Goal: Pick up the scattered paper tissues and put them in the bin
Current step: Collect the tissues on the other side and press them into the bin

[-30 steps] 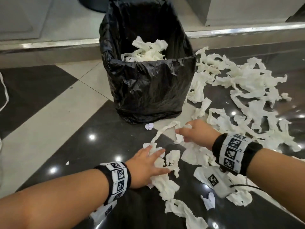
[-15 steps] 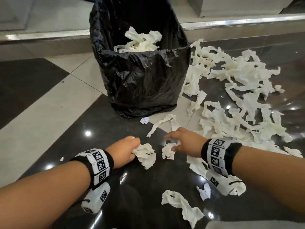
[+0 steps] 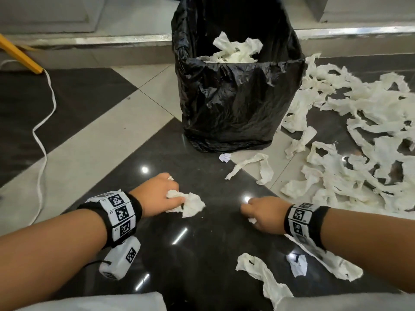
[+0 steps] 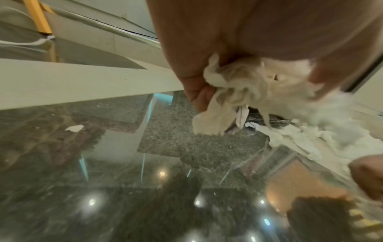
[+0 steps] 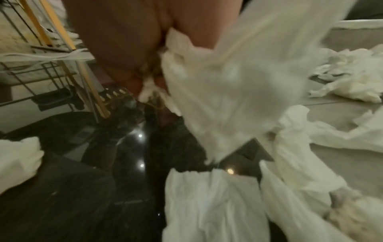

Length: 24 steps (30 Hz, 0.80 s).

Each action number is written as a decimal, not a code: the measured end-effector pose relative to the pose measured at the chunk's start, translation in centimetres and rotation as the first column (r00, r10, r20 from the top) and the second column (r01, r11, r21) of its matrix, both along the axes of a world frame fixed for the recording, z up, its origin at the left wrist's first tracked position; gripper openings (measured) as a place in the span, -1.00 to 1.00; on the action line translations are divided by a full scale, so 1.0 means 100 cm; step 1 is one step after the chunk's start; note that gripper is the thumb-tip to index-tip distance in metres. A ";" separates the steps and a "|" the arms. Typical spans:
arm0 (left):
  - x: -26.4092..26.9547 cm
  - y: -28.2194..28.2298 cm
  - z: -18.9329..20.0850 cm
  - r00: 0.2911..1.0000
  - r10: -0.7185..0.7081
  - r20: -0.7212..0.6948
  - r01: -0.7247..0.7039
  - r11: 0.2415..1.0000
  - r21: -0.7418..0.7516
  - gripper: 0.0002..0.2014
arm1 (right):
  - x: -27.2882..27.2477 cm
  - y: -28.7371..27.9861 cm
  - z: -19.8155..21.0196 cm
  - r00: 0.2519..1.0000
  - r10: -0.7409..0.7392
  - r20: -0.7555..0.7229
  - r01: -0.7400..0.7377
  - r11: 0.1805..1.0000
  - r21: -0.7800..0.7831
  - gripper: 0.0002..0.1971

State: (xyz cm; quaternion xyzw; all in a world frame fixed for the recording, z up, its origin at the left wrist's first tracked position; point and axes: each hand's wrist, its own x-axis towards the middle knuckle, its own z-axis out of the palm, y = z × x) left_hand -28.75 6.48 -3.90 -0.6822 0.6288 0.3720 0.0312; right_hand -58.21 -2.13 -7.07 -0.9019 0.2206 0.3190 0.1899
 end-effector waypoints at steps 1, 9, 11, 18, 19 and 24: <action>-0.001 0.000 0.000 0.998 -0.009 0.058 0.008 1.000 0.004 -0.69 | -0.003 0.006 0.001 0.998 0.053 0.015 -0.053 0.998 0.033 -0.60; -0.004 -0.006 0.000 0.994 -0.044 0.101 0.049 0.998 -0.040 -0.76 | -0.038 0.062 -0.013 0.910 0.388 -0.148 -0.371 0.920 0.130 -0.33; -0.007 -0.007 0.002 0.990 -0.033 0.137 0.040 0.998 -0.055 -0.87 | -0.036 0.059 -0.011 0.915 0.368 -0.164 -0.359 0.929 0.087 -0.50; 0.002 -0.004 0.007 0.997 0.076 0.005 -0.075 0.994 -0.082 -0.70 | 0.004 -0.001 0.020 0.932 -0.355 0.073 0.354 0.935 0.025 -0.82; 0.005 -0.002 0.006 0.998 0.056 0.034 -0.053 0.996 -0.076 -0.73 | 0.010 -0.014 0.025 0.880 -0.451 0.148 0.452 0.891 0.030 -0.81; 0.024 0.008 0.006 0.994 0.009 0.111 0.004 0.993 -0.115 -0.88 | 0.030 -0.079 0.023 0.803 -0.485 0.347 0.545 0.833 -0.098 -0.64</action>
